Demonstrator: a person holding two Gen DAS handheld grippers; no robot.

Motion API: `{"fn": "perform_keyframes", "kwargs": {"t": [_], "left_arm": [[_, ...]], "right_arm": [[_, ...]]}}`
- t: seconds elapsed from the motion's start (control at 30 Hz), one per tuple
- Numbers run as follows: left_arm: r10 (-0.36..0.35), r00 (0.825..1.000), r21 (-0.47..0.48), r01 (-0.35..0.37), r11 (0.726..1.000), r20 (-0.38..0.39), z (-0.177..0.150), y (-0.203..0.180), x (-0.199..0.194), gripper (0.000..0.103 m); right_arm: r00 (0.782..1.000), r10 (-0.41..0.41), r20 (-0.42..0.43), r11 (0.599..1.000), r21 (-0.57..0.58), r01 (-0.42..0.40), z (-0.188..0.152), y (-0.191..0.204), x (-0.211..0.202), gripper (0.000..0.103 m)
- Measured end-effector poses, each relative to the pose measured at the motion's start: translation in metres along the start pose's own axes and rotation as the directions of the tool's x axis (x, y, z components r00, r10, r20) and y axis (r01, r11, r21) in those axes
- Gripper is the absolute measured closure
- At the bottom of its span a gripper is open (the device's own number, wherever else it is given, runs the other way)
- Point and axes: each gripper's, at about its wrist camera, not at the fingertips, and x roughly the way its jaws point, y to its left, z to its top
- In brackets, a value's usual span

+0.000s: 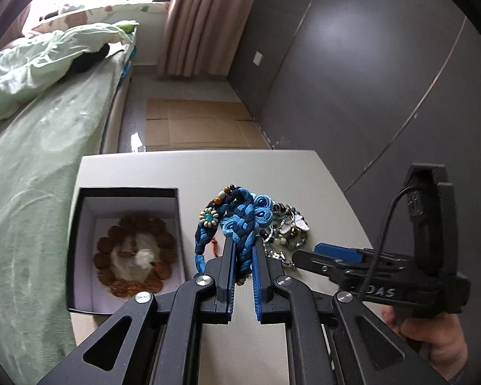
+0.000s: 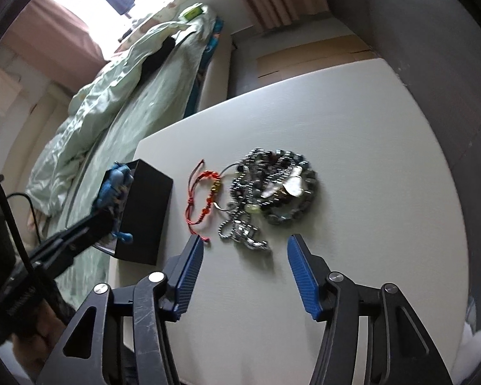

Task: Organize jewelry
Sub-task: 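Place the blue cord in the box with the left tool while the right tool grasps silver chain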

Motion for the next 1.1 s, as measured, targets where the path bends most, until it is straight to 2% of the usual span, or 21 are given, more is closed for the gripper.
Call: {"fn": "perform_keyframes", "kwargs": {"t": [0.33, 0.43, 0.53, 0.63, 0.67, 0.83, 1.0, 1.03, 1.1], "left_arm": [[0.001, 0.999, -0.058, 0.001, 0.998, 0.035, 0.002, 0.023, -0.015, 0.094], [0.009, 0.999, -0.080, -0.006, 0.997, 0.042, 0.003, 0.033, -0.019, 0.094], [0.019, 0.999, -0.105, -0.014, 0.994, 0.043, 0.005, 0.044, -0.022, 0.094], [0.030, 0.999, -0.123, -0.025, 0.992, 0.039, 0.006, 0.053, -0.022, 0.094], [0.033, 0.999, -0.127, -0.028, 0.992, 0.038, 0.006, 0.055, -0.022, 0.094], [0.050, 0.999, -0.163, -0.048, 0.985, 0.010, 0.006, 0.063, -0.017, 0.093], [0.019, 1.000, -0.202, -0.021, 0.979, -0.008, 0.007, 0.069, -0.016, 0.092], [0.012, 1.000, -0.208, -0.015, 0.978, -0.013, 0.008, 0.069, -0.016, 0.090], [-0.001, 1.000, -0.218, -0.006, 0.976, -0.032, 0.008, 0.070, -0.015, 0.078]], "right_arm": [[0.996, -0.086, -0.025, 0.989, -0.127, 0.082, 0.001, 0.022, 0.027, 0.047], [0.990, -0.135, -0.046, 0.978, -0.167, 0.126, -0.002, 0.028, 0.037, 0.050], [0.980, -0.193, -0.044, 0.959, -0.218, 0.179, -0.005, 0.035, 0.040, 0.057], [0.968, -0.251, -0.030, 0.936, -0.263, 0.235, -0.008, 0.038, 0.041, 0.077], [0.967, -0.253, -0.029, 0.935, -0.263, 0.237, -0.007, 0.036, 0.041, 0.083], [0.977, -0.211, -0.039, 0.952, -0.233, 0.197, -0.006, 0.031, 0.033, 0.084], [0.989, -0.145, 0.016, 0.968, -0.206, 0.146, -0.002, 0.040, 0.009, 0.084], [0.991, -0.132, 0.032, 0.970, -0.203, 0.135, -0.002, 0.042, 0.002, 0.084], [0.993, -0.102, 0.062, 0.973, -0.202, 0.113, 0.001, 0.049, -0.009, 0.084]]}}
